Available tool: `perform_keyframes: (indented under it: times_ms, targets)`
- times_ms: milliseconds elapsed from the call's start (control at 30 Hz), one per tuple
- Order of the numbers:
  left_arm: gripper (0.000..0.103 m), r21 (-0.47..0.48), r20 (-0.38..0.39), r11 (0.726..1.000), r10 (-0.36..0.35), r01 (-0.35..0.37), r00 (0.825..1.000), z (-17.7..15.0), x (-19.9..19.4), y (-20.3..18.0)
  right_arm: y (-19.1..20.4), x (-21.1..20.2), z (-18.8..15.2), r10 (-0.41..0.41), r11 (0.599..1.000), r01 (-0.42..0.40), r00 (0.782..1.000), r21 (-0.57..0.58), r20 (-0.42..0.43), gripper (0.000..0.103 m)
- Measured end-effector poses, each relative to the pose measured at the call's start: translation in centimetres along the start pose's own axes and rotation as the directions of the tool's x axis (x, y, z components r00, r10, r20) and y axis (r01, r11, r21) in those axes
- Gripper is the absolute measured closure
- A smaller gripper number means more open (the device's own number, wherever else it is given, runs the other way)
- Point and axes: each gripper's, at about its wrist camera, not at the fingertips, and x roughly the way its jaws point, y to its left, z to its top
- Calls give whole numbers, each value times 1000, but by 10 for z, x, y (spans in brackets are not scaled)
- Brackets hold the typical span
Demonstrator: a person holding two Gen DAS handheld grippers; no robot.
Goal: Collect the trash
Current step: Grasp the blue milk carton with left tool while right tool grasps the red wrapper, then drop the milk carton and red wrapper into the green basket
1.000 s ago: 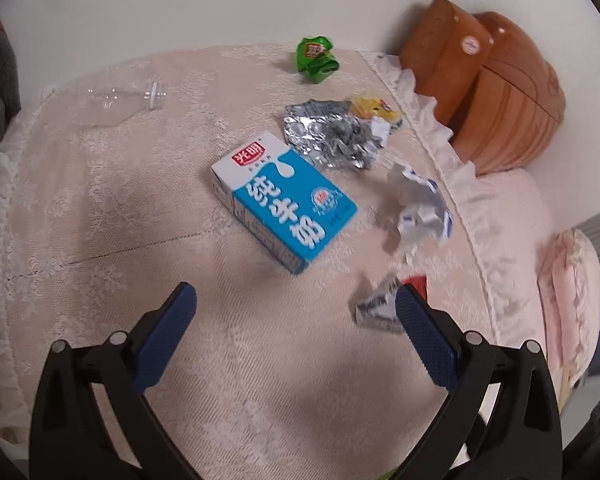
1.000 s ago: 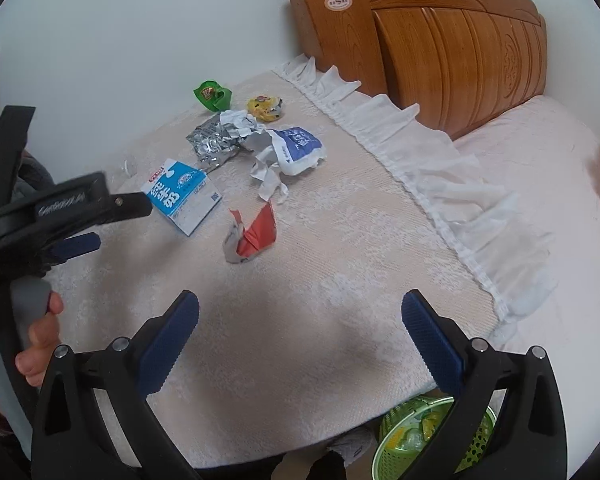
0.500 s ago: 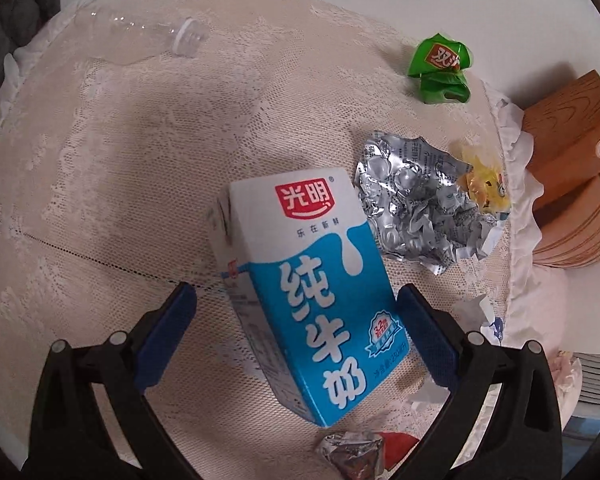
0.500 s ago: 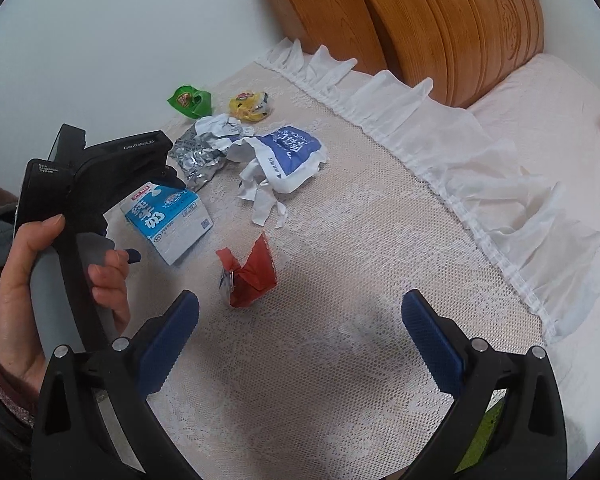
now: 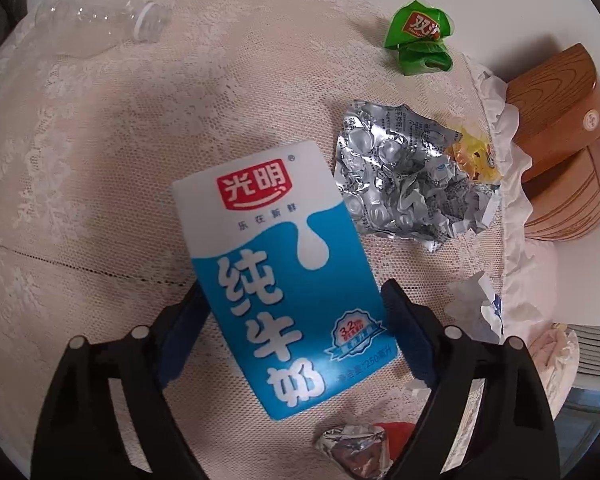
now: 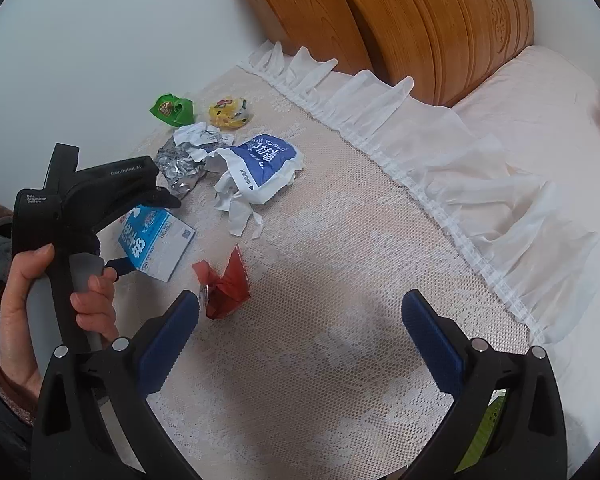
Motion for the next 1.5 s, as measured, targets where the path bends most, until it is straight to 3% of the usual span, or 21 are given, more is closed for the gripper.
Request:
perform_keyframes:
  times_ms: [100,367,433,467,500,567,600,667,733,867,967,1033,1100,1200,1333,1500]
  targets:
    - [24,23,21,1000,-19,18,1000,-1,-8,7,9,4,2,-1,1000,1,1000,-25,2,2]
    - [29,256,169,966,-16,-29,986,-26,-67,33,53,44,2,-35,985,27,998,-170,-43,2]
    - [31,292,193,956,-19,-39,981,-34,-81,44,60,53,0,-49,979,35,997,-202,-61,11]
    - [45,307,205,951,-17,-48,979,-38,-88,50,62,56,-2,-48,978,32,996,-209,-74,28]
    - [51,326,203,944,-21,-47,979,-42,-94,55,62,58,-3,-37,979,17,995,-205,-95,47]
    - [63,352,197,936,-42,-31,979,-50,-103,64,59,55,-5,5,985,-23,995,-172,-104,62]
    - [65,368,201,929,-45,-33,979,-56,-107,68,58,52,-6,10,985,-27,995,-168,-99,72]
    - [65,408,212,912,-59,-33,975,-68,-111,70,57,43,-10,10,987,-23,997,-162,-82,79]
    - [65,442,210,896,-68,-33,975,-79,-109,74,53,34,-14,18,989,-27,998,-148,-60,79]
    - [67,422,162,906,-71,-4,984,-83,-100,84,46,20,-20,12,991,-16,999,-131,-37,80]
    - [67,446,183,894,-64,-25,981,-86,-106,89,43,7,-24,11,992,-12,1000,-126,-12,80]
    - [62,481,184,875,-51,-45,982,-88,-108,92,41,-2,-28,18,993,-18,1000,-119,-1,80]
    - [29,516,179,854,-42,-58,983,-92,-108,94,40,-9,-31,24,993,-23,1000,-118,5,80]
    - [9,566,191,820,-27,-88,981,-98,-107,94,40,-18,-38,32,992,-30,999,-126,11,80]
    - [7,637,145,766,-6,-89,989,-98,-89,88,40,-27,-48,35,991,-33,999,-133,12,80]
    - [7,689,163,698,112,-195,980,-91,-55,80,40,-35,-59,22,989,-20,1000,-143,14,80]
